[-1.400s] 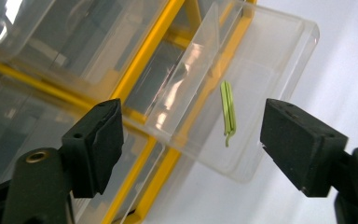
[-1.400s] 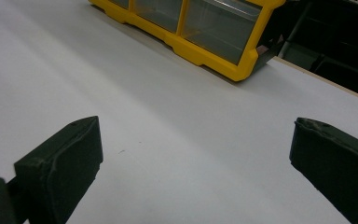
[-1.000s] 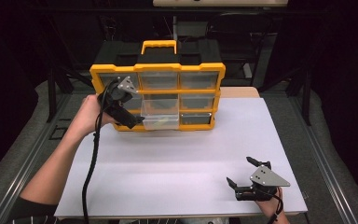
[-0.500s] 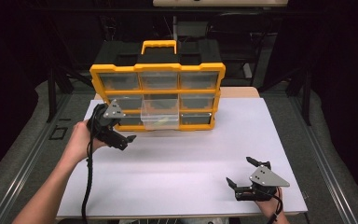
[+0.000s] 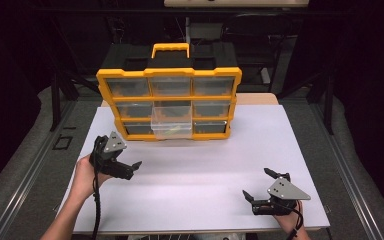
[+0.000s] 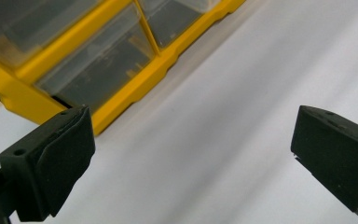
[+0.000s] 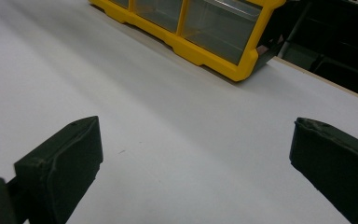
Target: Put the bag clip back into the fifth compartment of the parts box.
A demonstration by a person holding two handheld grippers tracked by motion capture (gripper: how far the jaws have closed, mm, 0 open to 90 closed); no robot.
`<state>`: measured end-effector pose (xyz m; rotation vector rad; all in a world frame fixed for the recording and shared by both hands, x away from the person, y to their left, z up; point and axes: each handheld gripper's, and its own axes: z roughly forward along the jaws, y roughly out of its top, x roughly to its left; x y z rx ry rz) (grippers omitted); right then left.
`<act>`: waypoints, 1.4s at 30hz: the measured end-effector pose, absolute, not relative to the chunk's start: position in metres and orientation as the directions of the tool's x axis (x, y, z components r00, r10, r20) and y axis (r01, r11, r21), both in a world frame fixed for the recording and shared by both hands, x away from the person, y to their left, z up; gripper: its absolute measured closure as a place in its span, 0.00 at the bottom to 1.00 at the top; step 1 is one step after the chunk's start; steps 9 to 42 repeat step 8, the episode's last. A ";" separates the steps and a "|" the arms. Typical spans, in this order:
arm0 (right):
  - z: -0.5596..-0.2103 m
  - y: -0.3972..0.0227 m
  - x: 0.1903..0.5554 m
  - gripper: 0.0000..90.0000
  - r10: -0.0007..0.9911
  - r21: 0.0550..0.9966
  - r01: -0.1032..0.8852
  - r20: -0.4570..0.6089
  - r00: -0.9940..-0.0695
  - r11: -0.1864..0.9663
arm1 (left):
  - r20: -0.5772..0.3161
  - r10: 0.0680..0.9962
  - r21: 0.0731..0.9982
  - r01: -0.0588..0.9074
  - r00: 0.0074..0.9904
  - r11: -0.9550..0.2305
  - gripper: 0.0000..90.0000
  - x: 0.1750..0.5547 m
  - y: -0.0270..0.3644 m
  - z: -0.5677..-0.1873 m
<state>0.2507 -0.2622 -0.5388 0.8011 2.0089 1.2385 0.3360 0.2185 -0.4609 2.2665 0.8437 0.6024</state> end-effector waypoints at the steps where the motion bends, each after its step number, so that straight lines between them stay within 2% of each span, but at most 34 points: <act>1: -0.539 -0.262 0.251 0.02 0.766 0.914 0.165 -0.201 -0.611 0.371 | 0.186 0.703 0.696 0.413 0.686 -0.587 0.00 0.335 0.219 -0.465; 8: -0.539 -0.262 0.251 0.02 0.762 0.915 0.163 -0.198 -0.616 0.370 | 0.165 0.713 0.713 0.417 0.681 -0.563 0.00 0.332 0.222 -0.488; 42: -0.539 -0.262 0.251 0.02 0.762 0.915 0.163 -0.198 -0.616 0.370 | 0.165 0.713 0.713 0.417 0.681 -0.563 0.00 0.332 0.222 -0.488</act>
